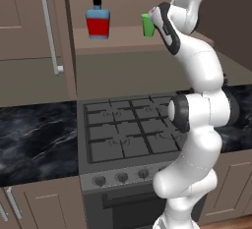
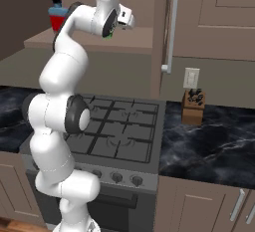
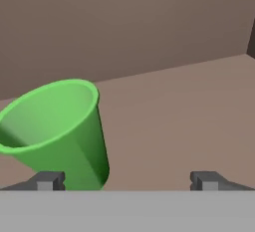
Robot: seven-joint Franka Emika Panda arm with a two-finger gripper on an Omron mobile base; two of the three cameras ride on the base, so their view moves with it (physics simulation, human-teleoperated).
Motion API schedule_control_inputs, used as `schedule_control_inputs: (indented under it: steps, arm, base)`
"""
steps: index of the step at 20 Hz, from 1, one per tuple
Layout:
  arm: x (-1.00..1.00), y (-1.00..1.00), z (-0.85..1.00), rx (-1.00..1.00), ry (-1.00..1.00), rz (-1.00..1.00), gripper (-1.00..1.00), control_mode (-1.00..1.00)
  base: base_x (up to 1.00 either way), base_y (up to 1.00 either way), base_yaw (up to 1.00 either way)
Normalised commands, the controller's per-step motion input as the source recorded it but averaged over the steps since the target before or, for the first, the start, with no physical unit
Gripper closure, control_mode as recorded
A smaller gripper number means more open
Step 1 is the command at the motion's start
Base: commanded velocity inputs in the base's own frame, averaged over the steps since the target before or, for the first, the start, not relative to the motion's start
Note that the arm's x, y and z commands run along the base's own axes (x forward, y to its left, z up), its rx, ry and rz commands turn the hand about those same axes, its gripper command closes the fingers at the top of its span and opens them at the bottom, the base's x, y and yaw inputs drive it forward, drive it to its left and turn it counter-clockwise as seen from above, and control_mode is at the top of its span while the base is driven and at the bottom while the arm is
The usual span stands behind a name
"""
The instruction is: Open the cabinet directly in front. Then move the liquor and the cup to the dining counter with the jar on it.
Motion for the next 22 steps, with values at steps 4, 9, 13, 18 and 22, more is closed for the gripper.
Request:
schedule_control_inputs:
  steps: [4, 9, 13, 18, 22]
  arm:
    - [0.00, -0.10, 0.46, 0.09, -0.02, 0.00, -1.00, -1.00]
    - [-0.01, -0.06, 0.46, 0.04, -0.15, 0.00, -1.00, -1.00]
    - [0.00, 0.00, 0.00, 0.00, -0.02, 0.00, -1.00, -1.00]
    - [0.13, 0.00, 0.00, 0.00, 0.00, 0.00, -1.00, -1.00]
    - [0.23, 0.00, 0.00, 0.00, 0.00, 0.00, -1.00, -1.00]
  base:
    - [0.00, 0.00, 0.00]
    - [0.00, 0.00, 0.00]
    - [0.00, 0.00, 0.00]
    - [0.00, 0.00, 0.00]
    - [0.00, 0.00, 0.00]
